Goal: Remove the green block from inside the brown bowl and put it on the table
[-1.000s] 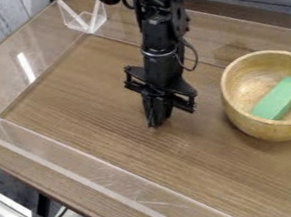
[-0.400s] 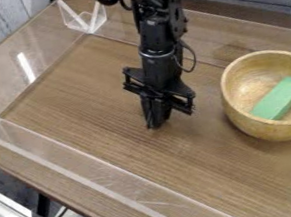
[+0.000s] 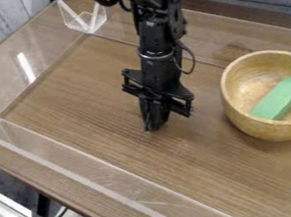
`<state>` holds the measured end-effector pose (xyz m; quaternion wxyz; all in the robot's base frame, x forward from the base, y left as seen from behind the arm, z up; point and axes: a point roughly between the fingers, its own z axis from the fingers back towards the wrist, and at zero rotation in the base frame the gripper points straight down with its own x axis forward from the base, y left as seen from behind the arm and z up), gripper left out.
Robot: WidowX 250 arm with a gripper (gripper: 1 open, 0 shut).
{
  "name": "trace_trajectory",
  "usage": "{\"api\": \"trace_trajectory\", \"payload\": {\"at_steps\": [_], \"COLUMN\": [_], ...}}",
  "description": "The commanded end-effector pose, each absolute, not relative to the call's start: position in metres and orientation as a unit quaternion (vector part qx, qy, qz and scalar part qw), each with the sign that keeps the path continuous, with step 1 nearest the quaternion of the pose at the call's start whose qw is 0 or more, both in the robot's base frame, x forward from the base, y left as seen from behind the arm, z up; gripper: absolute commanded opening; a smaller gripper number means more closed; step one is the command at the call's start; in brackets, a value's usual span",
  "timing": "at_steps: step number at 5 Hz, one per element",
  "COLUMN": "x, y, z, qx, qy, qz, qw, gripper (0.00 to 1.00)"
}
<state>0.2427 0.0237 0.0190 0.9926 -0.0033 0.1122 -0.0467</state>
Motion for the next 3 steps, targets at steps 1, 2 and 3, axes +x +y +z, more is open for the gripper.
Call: {"api": "trace_trajectory", "payload": {"at_steps": [1, 2, 3], "x": [0.2408, 0.2381, 0.2361], "y": [0.0229, 0.0209, 0.0190], "z": [0.0254, 0.0252, 0.0248], "qx": [-0.006, -0.009, -0.012], "qy": [0.108, 0.113, 0.115], "qz": [-0.048, -0.053, -0.056], "qw": [0.993, 0.992, 0.992], "gripper": [0.00, 0.00, 0.00]}}
